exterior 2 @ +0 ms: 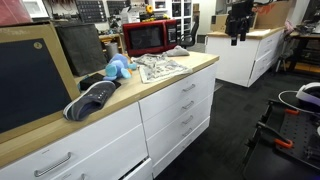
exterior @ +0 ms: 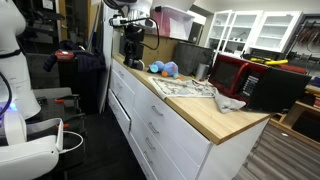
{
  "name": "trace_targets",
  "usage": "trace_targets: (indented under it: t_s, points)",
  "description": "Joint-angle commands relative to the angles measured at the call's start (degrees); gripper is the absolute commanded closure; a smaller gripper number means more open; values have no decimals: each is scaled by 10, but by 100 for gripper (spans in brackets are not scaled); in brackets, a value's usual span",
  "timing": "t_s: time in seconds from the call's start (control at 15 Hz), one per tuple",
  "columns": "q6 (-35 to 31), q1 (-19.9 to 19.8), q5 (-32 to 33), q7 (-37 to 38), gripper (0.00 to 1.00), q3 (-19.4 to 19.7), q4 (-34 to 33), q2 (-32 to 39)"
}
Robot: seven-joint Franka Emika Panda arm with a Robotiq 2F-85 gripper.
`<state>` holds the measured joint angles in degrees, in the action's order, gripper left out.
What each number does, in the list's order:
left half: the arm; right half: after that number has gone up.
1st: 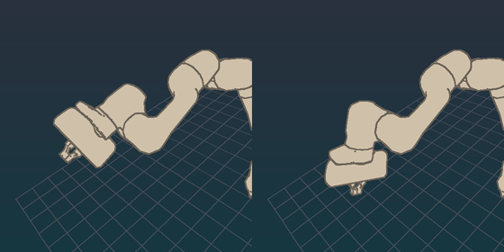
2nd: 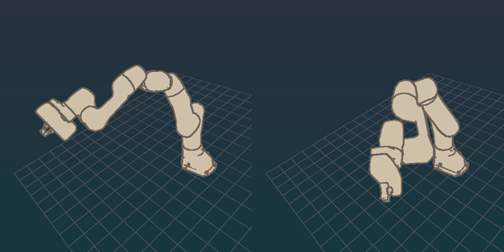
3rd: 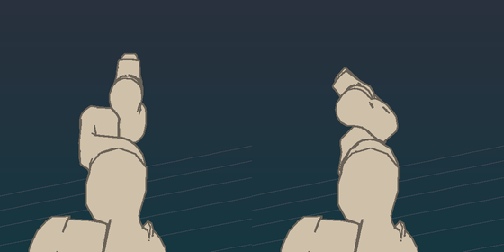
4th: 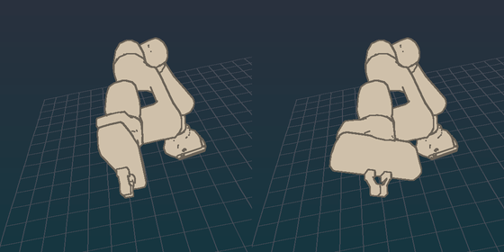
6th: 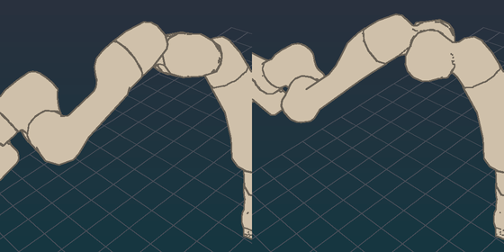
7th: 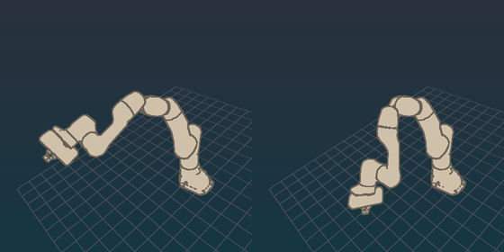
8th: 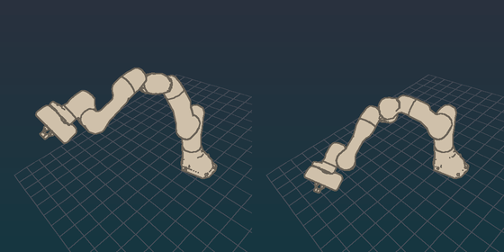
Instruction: Completely close the drawer
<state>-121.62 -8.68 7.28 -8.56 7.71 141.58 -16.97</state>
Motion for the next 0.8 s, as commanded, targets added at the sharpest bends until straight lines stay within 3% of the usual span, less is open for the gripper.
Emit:
trace_targets:
  t_s: [0.0,0.73]
  points:
    - [38,2,-12,-9,0,10,-16,-34]
    - [99,0,-19,-52,0,49,-62,-94]
